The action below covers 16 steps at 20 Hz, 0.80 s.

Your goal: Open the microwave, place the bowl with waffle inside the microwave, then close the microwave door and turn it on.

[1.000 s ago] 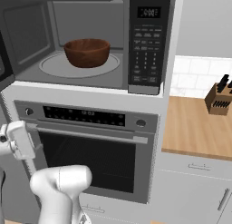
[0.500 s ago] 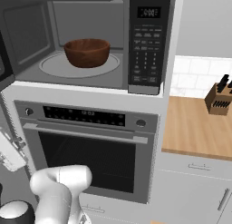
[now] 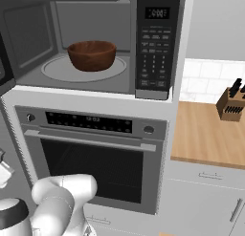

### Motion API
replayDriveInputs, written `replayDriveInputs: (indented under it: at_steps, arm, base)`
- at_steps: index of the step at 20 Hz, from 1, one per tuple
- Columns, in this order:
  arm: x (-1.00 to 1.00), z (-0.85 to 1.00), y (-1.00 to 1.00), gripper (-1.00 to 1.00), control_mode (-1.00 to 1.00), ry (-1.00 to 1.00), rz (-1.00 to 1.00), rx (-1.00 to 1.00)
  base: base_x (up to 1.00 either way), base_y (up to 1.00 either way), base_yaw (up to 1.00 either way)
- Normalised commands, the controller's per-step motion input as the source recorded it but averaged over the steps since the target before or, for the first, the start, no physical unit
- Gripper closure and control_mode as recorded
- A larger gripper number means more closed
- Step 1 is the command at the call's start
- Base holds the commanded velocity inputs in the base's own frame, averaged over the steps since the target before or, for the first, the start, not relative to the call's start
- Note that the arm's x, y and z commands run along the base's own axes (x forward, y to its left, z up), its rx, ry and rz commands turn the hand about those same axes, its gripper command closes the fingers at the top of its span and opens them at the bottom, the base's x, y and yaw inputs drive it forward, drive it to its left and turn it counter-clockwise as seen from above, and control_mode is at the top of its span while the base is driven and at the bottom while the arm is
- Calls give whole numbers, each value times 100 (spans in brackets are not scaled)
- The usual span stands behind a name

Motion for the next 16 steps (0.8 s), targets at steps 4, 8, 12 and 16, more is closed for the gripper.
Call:
replayDriveInputs:
  at_steps: [4, 8, 12, 16]
  arm:
    - [-14, 26, 59, 100, -100, 9, -9, -31]
    - [-7, 33, 58, 100, -100, 11, -8, -26]
    - [0, 9, 63, 100, -100, 22, -8, -28]
    - [0, 10, 67, 100, -100, 24, -7, -25]
  base:
    - [0, 0, 0]
    - [0, 0, 0]
    - [0, 0, 0]
    - [0, 0, 0]
